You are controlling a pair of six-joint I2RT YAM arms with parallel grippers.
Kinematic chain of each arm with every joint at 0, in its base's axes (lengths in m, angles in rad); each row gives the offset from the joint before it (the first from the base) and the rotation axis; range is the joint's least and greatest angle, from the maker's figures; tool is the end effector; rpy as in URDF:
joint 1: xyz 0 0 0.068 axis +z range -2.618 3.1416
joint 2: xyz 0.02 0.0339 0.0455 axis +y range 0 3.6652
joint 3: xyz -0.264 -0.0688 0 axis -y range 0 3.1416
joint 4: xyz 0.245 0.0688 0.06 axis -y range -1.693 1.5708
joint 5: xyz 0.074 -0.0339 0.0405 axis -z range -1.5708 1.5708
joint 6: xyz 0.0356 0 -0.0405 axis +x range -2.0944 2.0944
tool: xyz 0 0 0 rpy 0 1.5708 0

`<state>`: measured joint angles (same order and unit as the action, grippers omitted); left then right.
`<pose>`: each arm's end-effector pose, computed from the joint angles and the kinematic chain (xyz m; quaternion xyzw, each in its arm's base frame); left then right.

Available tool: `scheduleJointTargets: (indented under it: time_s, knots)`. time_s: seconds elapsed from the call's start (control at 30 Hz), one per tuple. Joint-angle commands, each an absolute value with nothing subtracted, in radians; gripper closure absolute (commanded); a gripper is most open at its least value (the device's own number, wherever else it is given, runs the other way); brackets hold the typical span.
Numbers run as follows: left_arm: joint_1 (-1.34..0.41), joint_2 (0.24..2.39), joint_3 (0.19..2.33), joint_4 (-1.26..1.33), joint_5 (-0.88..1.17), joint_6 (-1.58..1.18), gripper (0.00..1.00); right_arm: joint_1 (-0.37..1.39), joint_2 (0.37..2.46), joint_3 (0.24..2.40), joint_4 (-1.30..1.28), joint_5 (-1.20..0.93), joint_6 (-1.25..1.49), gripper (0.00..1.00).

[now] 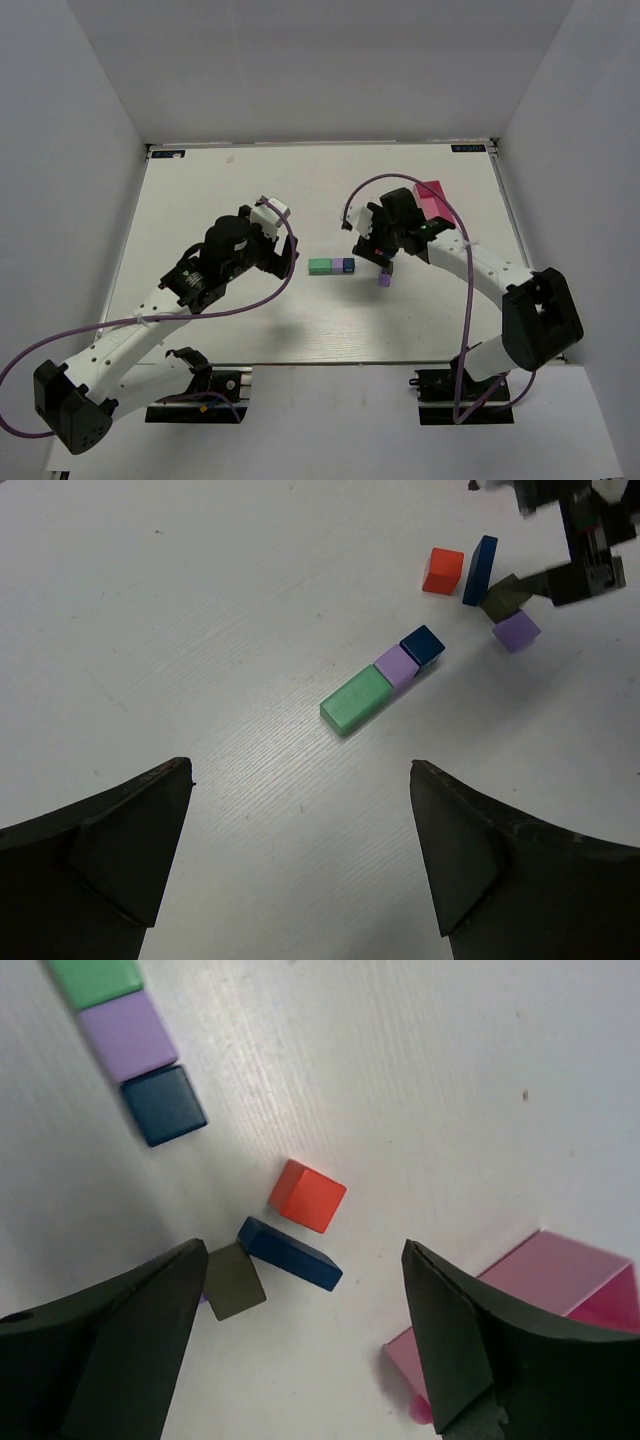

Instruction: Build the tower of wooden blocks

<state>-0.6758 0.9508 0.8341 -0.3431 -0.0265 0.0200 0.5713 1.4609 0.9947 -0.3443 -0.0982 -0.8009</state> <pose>0.1684 -0.1338 0.3108 0.2831 0.8010 -0.1592 0.5028 0.2608 0.1718 0.2401 -0.6017 0.7061 0.0028 0.3734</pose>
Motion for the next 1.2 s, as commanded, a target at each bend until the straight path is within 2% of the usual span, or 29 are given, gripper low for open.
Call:
scheduleJointTargets:
  time_s: [0.0, 0.03, 0.07, 0.13, 0.17, 0.2, 0.23, 0.27, 0.3, 0.33, 0.37, 0.43, 0.53, 0.8, 1.0, 1.17]
  knots:
    - [-0.670, 0.966, 0.825, -0.334, -0.037, -0.006, 0.00, 0.546, 1.480, 1.023, -0.244, -0.075, -0.577, 0.17]
    - [-0.670, 0.966, 0.836, -0.334, -0.046, -0.017, 0.02, 0.535, 1.520, 1.101, -0.341, -0.104, -0.563, 0.36]
    - [-0.670, 0.966, 0.836, -0.345, -0.058, -0.017, 0.07, 0.532, 1.564, 1.120, -0.365, -0.118, -0.536, 0.48]
    - [-0.670, 0.966, 0.836, -0.345, -0.069, -0.017, 0.44, 0.528, 1.624, 1.167, -0.416, -0.117, -0.522, 0.65]
    - [-0.670, 0.966, 0.836, -0.345, -0.069, -0.017, 0.59, 0.529, 1.640, 1.195, -0.420, -0.114, -0.512, 0.70]
    - [-0.670, 0.953, 0.827, -0.345, -0.081, -0.017, 0.75, 0.529, 1.647, 1.196, -0.425, -0.114, -0.499, 0.70]
    - [-0.670, 0.942, 0.827, -0.345, -0.081, -0.017, 0.76, 0.529, 1.672, 1.198, -0.425, -0.117, -0.488, 0.68]
    - [-0.670, 0.942, 0.827, -0.345, -0.081, -0.017, 0.74, 0.529, 1.677, 1.210, -0.426, -0.109, -0.483, 0.58]
    - [-0.670, 0.942, 0.827, -0.345, -0.081, -0.017, 0.67, 0.535, 1.683, 1.210, -0.425, -0.107, -0.477, 0.55]
    - [-0.670, 0.942, 0.827, -0.345, -0.081, -0.017, 0.43, 0.532, 1.693, 1.215, -0.425, -0.100, -0.473, 0.53]
    - [-0.670, 0.942, 0.827, -0.345, -0.081, -0.017, 0.32, 0.529, 1.706, 1.224, -0.426, -0.088, -0.468, 0.48]
    - [-0.670, 0.942, 0.827, -0.345, -0.081, -0.017, 0.21, 0.529, 1.723, 1.230, -0.426, -0.066, -0.459, 0.44]
    - [-0.670, 0.942, 0.827, -0.345, -0.061, -0.017, 0.19, 0.528, 1.738, 1.232, -0.436, -0.063, -0.459, 0.36]
    - [-0.670, 0.942, 0.827, -0.345, -0.061, -0.008, 0.18, 0.528, 1.802, 1.250, -0.439, -0.006, -0.457, 0.34]
    - [-0.670, 0.951, 0.827, -0.345, -0.052, -0.008, 0.18, 0.519, 1.815, 1.252, -0.443, -0.006, -0.449, 0.37]
    - [-0.670, 0.951, 0.827, -0.345, -0.052, -0.008, 0.18, 0.508, 1.830, 1.258, -0.453, -0.006, -0.449, 0.46]
